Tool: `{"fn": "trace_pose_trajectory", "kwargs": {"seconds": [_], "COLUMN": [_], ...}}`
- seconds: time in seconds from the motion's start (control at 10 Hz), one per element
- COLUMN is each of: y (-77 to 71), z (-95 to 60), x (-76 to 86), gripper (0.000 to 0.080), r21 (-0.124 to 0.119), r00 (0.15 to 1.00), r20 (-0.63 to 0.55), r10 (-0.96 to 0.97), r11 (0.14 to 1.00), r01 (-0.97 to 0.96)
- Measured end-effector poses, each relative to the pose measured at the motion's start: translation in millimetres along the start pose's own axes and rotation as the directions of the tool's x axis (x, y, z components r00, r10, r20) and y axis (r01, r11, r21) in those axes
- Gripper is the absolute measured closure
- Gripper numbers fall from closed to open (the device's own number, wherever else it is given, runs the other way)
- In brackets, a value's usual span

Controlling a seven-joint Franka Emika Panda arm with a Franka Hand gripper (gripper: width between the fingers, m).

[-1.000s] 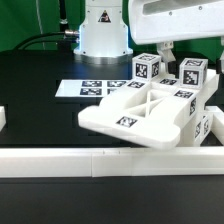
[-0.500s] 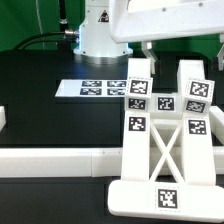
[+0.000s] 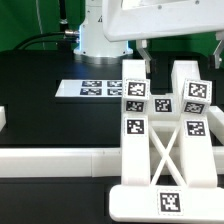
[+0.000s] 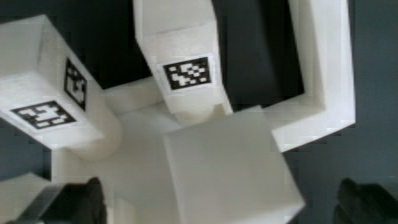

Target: Assemble chair

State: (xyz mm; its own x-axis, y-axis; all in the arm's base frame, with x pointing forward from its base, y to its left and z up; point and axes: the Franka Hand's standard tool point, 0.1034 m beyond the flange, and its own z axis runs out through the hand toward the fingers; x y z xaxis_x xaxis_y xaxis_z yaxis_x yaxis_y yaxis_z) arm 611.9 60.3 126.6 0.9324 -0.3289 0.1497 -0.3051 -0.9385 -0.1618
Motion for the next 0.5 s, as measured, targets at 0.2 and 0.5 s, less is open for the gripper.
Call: {"fn": "trace_pose_trajectory", "kwargs": {"seconds": [0.2,0.5], "y": [6.2,8.0], "z": [-24.1,-22.5], "x": [10.2,11.8], "gripper": [0.0151,0.0151], "r21": [0.012,0.009], "r00": [0.997,0.996], "r20": [0.012,0.01], "r10": [-0.079,-0.09], "r11": [0.997,0.996], "r01": [0.079,0.09]}}
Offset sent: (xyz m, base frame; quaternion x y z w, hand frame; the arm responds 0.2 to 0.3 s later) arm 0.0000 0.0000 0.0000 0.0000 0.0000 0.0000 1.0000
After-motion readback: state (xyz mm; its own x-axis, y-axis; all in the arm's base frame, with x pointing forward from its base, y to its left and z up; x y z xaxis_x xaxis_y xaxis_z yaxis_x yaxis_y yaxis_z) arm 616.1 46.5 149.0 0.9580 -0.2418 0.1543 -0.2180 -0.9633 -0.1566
